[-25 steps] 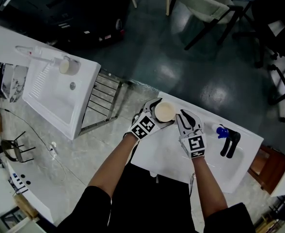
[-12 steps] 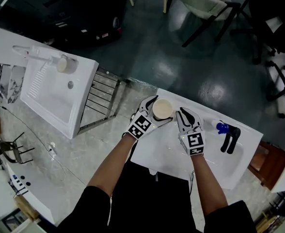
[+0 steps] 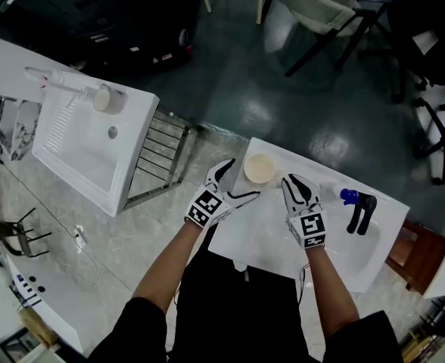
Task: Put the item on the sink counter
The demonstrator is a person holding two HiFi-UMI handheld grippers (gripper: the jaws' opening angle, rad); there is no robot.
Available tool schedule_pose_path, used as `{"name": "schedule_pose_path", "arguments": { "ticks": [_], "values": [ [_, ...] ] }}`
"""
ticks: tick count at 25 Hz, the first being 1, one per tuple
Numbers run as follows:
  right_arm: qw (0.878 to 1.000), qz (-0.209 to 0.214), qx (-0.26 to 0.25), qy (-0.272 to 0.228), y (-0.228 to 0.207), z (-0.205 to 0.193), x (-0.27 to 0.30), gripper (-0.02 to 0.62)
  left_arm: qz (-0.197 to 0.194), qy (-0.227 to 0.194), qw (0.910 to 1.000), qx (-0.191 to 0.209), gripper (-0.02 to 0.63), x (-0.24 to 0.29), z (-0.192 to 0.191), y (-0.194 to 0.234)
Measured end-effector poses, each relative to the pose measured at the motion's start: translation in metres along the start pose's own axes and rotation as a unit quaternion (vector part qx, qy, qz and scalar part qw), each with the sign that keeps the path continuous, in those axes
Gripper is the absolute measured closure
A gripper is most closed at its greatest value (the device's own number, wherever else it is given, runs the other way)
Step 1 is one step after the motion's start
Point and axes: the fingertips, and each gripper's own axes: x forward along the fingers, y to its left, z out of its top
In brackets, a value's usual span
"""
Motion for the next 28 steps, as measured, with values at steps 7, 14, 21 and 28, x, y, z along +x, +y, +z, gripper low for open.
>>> {"name": "schedule_pose_path", "arguments": {
  "ticks": [7, 14, 21, 28],
  "values": [
    [1.0, -0.013, 0.007, -0.02, 0.027, 0.021, -0.033, 0.532, 0.059, -0.084, 0.993, -0.06, 0.106, -0.078, 0.026, -0.004],
    [0.998, -0.032, 0.0, -0.051, 0.082, 0.067, -0.076, 0.532, 0.058, -0.088, 0.9878, -0.114, 0.106, -0.137, 0.048, -0.045],
    [0.992, -0.081, 0.038, -0.087, 0.143, 0.097, -0.145, 0.532, -0.005, -0.131, 0.9893, -0.065, 0.107, -0.179, 0.102, -0.11],
    [0.978, -0.139, 0.049, -0.147, 0.186, 0.119, -0.208, 0.532, -0.085, -0.149, 0.9844, -0.039, 0.137, -0.195, 0.127, -0.169]
  ]
}}
